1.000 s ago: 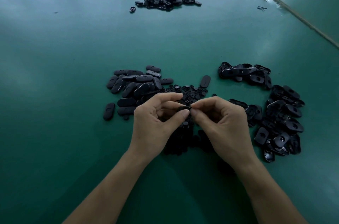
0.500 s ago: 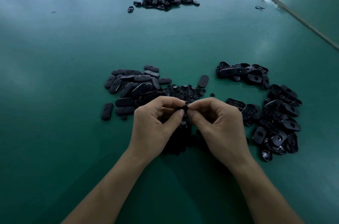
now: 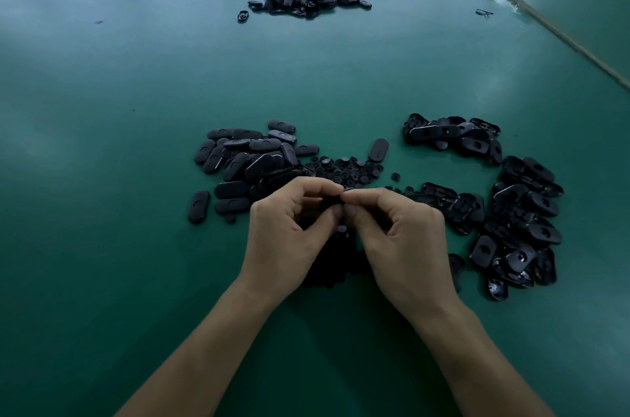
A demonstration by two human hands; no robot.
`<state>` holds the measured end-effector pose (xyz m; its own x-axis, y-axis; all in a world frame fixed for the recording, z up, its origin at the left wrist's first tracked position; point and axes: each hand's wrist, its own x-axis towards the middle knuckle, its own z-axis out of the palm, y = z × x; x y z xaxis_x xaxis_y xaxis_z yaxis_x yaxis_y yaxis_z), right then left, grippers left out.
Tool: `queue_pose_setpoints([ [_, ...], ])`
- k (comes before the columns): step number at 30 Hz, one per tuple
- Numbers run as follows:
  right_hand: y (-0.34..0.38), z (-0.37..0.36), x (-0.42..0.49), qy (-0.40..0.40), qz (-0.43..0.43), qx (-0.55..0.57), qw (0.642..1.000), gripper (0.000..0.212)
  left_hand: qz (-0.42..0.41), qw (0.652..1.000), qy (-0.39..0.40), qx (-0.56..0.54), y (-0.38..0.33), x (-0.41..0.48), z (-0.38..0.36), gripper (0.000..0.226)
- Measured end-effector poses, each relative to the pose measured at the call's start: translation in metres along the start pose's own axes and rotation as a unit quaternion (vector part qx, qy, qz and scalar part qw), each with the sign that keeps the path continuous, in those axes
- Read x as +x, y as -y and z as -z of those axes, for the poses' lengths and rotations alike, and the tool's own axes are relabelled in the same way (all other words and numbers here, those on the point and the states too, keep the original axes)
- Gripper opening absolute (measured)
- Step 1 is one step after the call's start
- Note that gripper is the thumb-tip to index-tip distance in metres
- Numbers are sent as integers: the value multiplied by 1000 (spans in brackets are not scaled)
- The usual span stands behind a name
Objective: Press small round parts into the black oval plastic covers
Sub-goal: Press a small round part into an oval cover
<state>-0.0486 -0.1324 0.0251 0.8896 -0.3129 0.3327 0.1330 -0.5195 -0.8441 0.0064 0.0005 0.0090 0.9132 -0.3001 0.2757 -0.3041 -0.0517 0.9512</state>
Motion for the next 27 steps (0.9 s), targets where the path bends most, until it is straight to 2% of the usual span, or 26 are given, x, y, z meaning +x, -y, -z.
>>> queue_pose_setpoints([
  [7,2,2,1,30,6,20,999,22,-1,999,-34,-20,1,3,2,34],
  [13,-5,9,5,33,-22,18,999,33,-5,999,-15,-33,-1,2,2,36],
  [20,-9,13,7,47,-51,75,995,18,8,999,-8,-49,0,2,3,33],
  [27,-7,14,7,56,-55,72,994,14,7,999,-4,-39,0,2,2,37],
])
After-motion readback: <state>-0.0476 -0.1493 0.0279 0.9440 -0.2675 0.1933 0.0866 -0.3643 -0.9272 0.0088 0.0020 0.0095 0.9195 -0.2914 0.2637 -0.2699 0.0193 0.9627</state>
